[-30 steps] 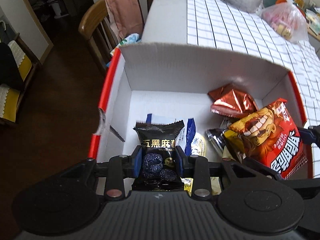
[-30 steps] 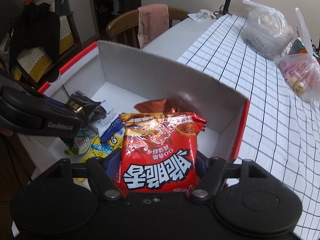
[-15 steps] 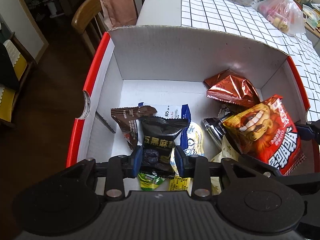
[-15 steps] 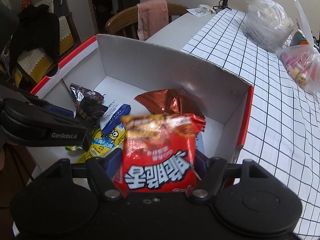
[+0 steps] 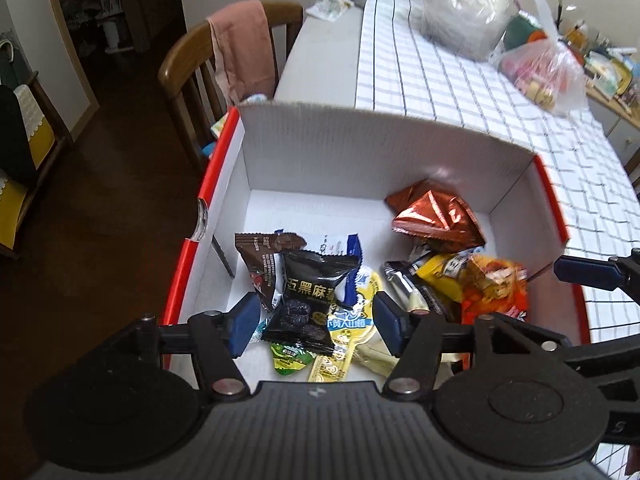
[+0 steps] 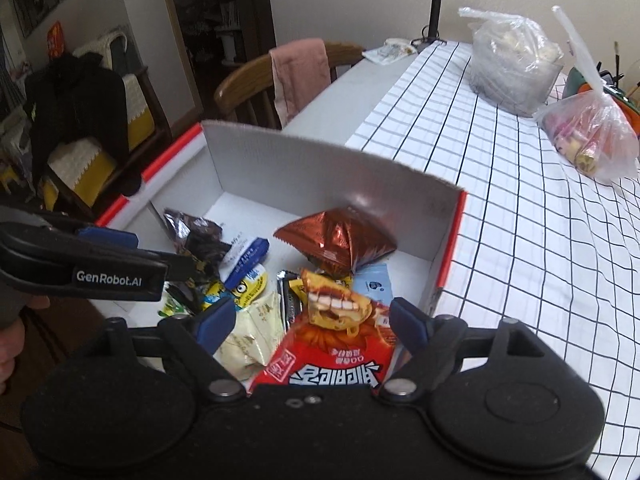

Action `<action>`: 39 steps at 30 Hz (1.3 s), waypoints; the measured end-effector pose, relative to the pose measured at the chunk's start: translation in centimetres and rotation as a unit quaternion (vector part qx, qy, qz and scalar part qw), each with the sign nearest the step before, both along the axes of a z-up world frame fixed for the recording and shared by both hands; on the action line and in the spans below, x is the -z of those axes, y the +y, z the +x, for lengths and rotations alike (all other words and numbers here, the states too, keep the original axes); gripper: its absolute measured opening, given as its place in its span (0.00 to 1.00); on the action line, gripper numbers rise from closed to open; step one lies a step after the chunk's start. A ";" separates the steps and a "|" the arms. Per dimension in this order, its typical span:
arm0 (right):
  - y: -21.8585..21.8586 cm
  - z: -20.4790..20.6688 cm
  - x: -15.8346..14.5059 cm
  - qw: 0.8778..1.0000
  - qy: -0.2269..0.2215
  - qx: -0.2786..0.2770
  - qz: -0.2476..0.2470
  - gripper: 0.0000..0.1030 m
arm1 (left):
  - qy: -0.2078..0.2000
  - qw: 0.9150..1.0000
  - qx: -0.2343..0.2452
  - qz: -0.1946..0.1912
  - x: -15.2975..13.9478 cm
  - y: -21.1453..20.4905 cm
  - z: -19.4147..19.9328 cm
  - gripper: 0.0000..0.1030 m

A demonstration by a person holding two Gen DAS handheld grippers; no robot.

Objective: Organize snacks

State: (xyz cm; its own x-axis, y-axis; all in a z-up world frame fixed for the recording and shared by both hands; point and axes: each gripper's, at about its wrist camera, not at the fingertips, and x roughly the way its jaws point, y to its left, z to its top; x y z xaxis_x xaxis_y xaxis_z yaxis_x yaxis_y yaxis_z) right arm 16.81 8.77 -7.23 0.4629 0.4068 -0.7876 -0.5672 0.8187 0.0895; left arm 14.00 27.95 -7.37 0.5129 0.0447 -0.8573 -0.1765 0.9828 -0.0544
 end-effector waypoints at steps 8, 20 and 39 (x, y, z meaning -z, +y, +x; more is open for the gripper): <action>-2.4 -2.1 -3.5 0.998 -0.030 -0.008 0.059 0.89 | -0.048 0.999 0.014 0.005 -3.0 -1.0 -2.9 0.61; -4.9 -4.7 -6.9 0.992 -0.067 0.003 0.104 1.00 | -0.114 0.993 0.014 -0.001 -6.6 -1.4 -7.1 0.72; -7.9 -7.0 -7.4 0.987 -0.091 0.037 0.128 1.00 | -0.159 0.987 0.023 -0.012 -8.2 -2.6 -10.5 0.86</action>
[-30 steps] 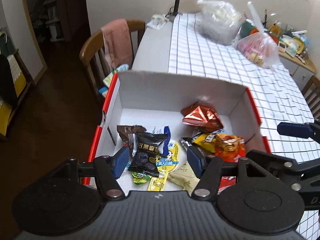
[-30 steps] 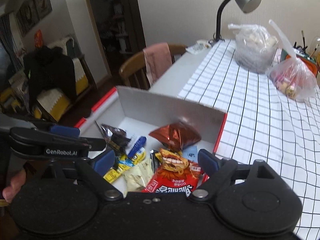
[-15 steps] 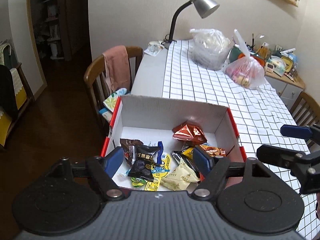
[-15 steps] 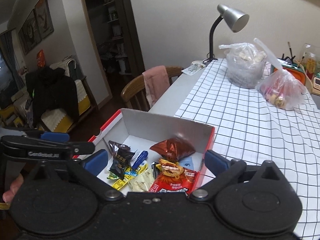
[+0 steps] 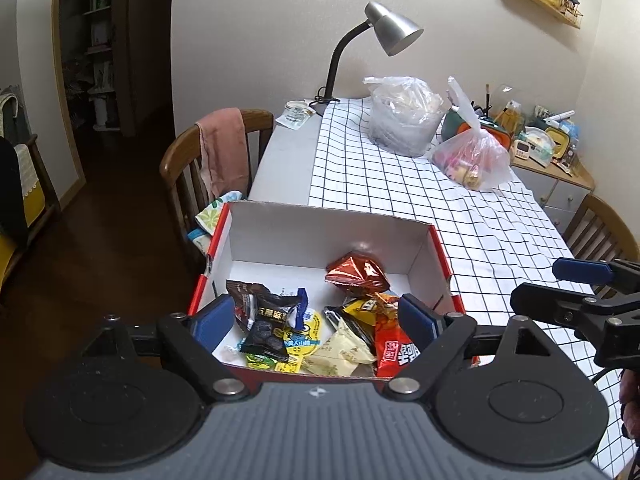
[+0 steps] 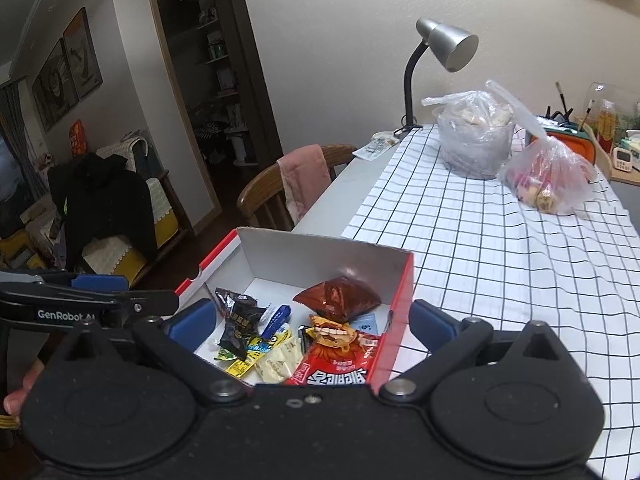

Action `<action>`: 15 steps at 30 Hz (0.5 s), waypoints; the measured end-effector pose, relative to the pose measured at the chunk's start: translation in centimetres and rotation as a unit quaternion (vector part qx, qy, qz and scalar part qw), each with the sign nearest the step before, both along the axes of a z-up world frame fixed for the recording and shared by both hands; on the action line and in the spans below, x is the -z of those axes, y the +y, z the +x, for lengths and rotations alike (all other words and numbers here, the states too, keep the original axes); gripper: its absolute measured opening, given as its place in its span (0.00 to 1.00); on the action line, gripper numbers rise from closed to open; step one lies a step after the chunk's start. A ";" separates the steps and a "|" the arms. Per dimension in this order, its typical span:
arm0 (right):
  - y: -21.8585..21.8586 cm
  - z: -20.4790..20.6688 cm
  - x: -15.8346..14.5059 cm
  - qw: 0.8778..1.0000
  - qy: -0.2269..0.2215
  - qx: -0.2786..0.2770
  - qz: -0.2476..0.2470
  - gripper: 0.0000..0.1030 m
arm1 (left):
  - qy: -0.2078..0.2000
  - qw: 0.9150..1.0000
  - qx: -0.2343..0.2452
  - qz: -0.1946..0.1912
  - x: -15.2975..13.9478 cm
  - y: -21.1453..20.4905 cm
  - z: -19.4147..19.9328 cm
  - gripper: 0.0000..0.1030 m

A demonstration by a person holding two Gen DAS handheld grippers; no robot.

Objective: Organize snacks

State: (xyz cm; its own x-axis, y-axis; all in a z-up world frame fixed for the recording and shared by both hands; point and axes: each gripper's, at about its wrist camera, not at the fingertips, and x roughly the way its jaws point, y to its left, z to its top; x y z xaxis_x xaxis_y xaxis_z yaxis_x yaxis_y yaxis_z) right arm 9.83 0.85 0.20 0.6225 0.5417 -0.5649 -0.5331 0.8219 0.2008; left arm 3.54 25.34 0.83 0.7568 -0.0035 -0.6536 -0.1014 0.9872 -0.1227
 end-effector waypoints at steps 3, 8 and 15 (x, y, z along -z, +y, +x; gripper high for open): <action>-0.3 -0.3 0.1 1.000 -0.007 0.004 -0.002 1.00 | -0.004 1.000 0.006 -0.003 -0.1 -0.2 -0.2 0.86; -0.7 -0.6 0.2 1.000 -0.005 0.011 -0.001 1.00 | -0.010 1.000 0.008 0.002 -0.4 -0.8 -0.6 0.86; -0.8 -0.9 0.4 1.000 0.000 0.012 0.002 1.00 | -0.008 1.000 0.007 0.010 -0.3 -1.3 -0.6 0.86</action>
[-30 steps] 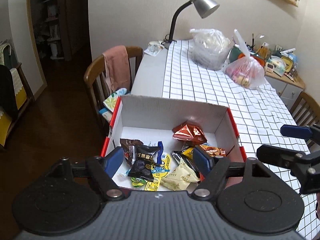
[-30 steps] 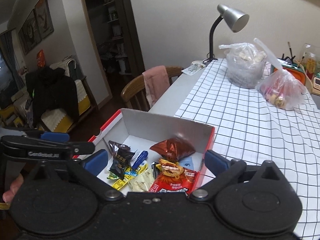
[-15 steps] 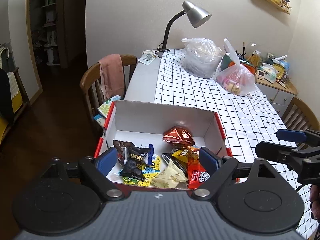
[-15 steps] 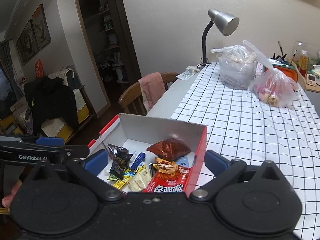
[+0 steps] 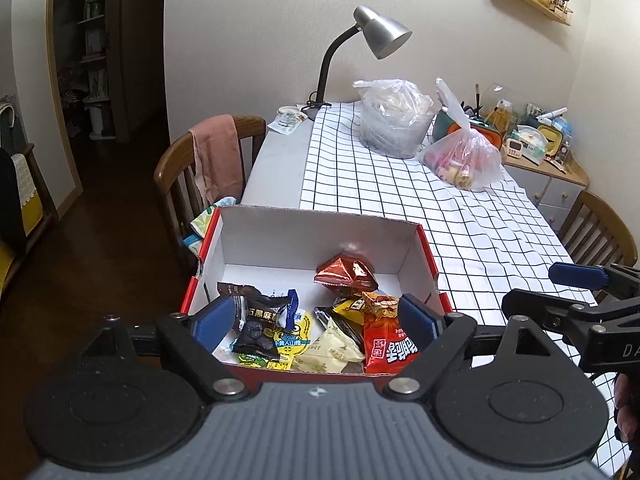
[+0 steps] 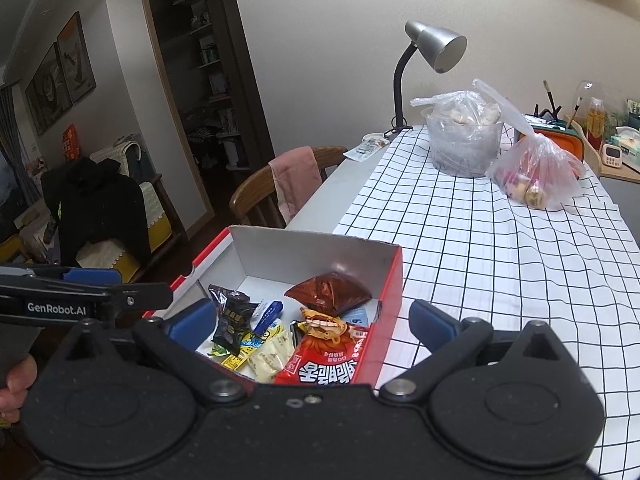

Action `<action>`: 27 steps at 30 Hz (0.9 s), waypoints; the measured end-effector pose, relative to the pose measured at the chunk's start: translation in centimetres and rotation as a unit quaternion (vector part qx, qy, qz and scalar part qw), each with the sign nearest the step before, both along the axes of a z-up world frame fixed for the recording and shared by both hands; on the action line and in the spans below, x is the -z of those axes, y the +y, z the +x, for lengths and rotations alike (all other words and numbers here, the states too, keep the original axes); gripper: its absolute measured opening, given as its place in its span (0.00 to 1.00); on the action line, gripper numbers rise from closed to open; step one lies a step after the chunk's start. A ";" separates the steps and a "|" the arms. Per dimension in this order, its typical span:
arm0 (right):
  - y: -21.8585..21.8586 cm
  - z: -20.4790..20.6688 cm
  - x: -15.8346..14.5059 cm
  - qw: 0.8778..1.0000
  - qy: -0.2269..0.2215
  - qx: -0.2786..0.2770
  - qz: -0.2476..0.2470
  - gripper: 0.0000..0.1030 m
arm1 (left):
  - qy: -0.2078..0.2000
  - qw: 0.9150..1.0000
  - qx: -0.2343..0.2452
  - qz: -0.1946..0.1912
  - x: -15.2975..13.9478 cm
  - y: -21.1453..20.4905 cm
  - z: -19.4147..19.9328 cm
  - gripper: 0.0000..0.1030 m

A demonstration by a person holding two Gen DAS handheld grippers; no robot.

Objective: Organize snacks

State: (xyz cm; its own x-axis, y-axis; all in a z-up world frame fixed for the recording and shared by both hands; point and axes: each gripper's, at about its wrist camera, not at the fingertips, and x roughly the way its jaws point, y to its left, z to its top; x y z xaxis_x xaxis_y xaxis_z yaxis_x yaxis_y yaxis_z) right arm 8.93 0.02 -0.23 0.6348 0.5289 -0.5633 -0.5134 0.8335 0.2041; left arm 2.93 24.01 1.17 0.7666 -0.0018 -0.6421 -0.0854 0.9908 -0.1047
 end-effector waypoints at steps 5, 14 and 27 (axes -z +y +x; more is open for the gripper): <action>0.1 -0.2 0.1 1.000 0.003 0.000 0.000 1.00 | 0.002 1.000 -0.005 -0.003 0.1 0.0 0.0 0.86; -0.2 -0.1 0.2 1.000 0.013 0.002 0.005 1.00 | 0.005 1.000 -0.006 -0.005 0.3 -0.1 0.0 0.86; 0.1 -0.2 0.2 1.000 0.010 0.007 0.002 1.00 | 0.003 1.000 -0.002 -0.008 0.1 -0.1 0.0 0.86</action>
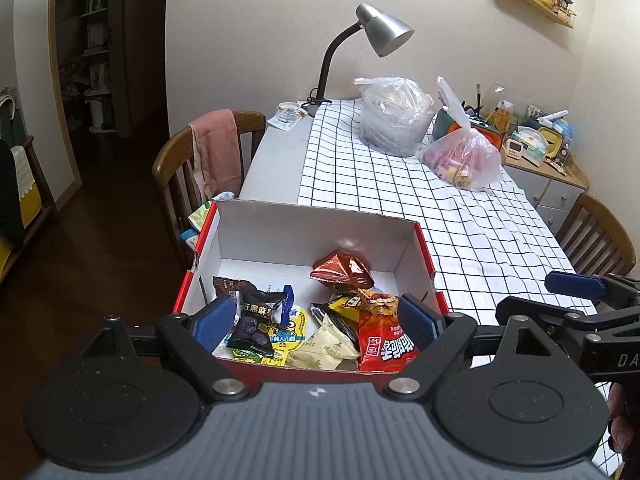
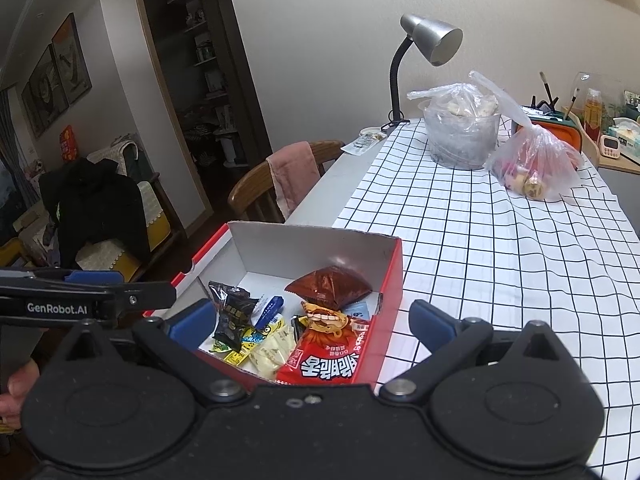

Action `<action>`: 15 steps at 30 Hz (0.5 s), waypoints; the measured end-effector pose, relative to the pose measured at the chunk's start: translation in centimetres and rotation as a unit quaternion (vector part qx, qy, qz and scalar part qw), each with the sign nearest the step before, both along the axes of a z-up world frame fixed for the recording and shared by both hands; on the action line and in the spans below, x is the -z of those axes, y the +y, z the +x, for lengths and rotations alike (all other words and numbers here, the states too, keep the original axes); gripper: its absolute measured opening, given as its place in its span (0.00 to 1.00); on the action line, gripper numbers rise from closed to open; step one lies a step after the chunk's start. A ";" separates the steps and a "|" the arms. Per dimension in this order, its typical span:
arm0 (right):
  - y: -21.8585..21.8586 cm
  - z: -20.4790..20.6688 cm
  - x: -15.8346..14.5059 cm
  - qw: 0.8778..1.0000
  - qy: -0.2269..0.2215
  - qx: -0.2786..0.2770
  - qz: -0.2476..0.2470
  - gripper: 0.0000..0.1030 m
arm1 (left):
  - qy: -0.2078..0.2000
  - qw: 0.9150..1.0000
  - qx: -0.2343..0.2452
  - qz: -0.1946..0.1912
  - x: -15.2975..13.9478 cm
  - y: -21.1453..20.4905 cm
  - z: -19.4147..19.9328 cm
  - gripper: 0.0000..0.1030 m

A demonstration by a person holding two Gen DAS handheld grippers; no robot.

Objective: Organize snacks

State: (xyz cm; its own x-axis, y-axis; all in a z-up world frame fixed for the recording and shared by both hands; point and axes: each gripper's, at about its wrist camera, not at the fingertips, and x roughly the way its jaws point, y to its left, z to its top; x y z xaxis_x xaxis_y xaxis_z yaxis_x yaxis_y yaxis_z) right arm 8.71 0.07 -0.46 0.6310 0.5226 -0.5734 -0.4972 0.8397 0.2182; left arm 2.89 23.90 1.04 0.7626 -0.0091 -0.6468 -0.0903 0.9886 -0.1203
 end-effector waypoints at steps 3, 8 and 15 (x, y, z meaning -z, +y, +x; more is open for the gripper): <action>0.0 0.1 -0.1 1.000 0.001 0.003 0.001 1.00 | -0.002 1.000 0.003 -0.002 -0.1 -0.2 -0.1 0.86; -0.1 0.4 -0.1 1.000 0.006 0.012 0.006 1.00 | -0.007 1.000 0.008 -0.004 -0.4 -0.4 -0.5 0.86; 0.3 0.3 -0.1 1.000 0.009 0.006 0.004 1.00 | -0.011 1.000 0.009 -0.009 -0.8 -0.4 -1.2 0.86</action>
